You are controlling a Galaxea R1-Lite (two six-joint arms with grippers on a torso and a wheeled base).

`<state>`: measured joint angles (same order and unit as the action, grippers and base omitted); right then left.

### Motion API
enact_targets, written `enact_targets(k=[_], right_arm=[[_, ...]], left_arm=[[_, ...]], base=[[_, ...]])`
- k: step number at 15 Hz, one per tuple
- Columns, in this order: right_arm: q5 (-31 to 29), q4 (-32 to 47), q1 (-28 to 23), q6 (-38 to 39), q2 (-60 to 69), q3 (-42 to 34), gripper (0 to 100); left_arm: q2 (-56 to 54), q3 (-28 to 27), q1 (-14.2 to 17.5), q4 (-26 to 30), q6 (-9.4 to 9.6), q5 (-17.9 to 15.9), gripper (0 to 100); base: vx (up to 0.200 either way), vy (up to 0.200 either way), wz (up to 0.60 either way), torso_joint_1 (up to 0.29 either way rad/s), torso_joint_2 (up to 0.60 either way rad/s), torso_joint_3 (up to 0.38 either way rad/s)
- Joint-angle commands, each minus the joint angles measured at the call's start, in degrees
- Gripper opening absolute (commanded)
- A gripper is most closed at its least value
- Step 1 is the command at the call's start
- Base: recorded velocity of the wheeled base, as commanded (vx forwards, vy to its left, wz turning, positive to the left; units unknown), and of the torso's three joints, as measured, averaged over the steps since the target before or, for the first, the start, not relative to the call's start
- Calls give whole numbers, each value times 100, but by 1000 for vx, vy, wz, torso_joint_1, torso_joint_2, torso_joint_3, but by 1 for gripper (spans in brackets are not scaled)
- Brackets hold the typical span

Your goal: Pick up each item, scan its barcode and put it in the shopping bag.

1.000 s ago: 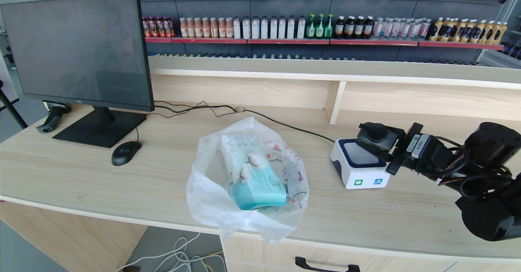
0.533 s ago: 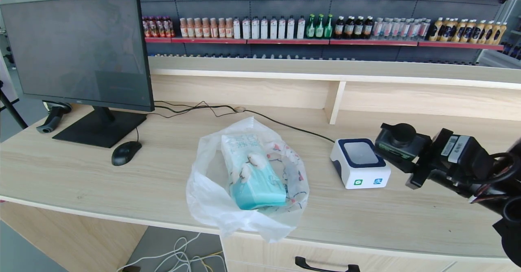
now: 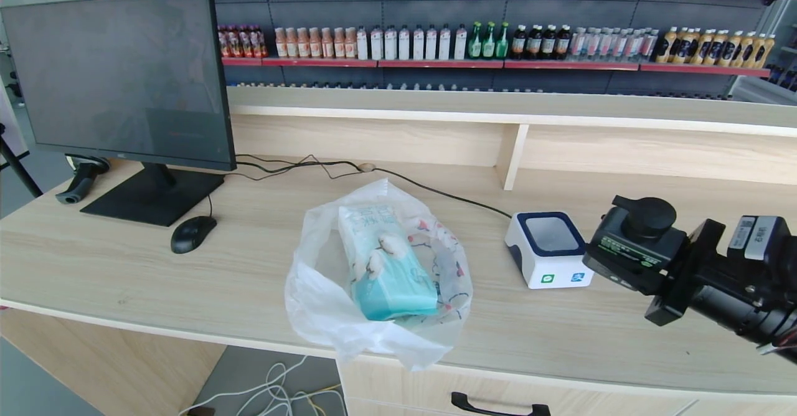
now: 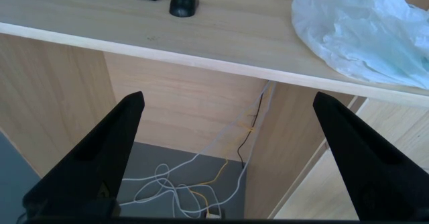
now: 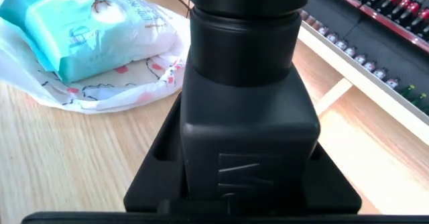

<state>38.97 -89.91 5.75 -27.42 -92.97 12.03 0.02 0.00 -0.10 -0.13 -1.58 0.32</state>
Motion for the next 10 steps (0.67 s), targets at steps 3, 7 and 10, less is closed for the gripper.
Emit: enact_targets(k=[3, 7, 10], right_arm=[[-39, -9, -39, 351, 130, 80, 0], [-830, -9, -66, 1037, 156, 194, 0], [-2245, -9, -48, 1775, 411, 45, 0]], left_arm=[[-2, 0, 1, -4, 0, 3, 100], [-2, 0, 1, -4, 0, 3, 100], [-2, 0, 1, 5, -9, -5, 100]], base=[[0, 0, 0, 0, 0, 0], [0, 0, 0, 0, 0, 0], [0, 0, 0, 0, 0, 0]])
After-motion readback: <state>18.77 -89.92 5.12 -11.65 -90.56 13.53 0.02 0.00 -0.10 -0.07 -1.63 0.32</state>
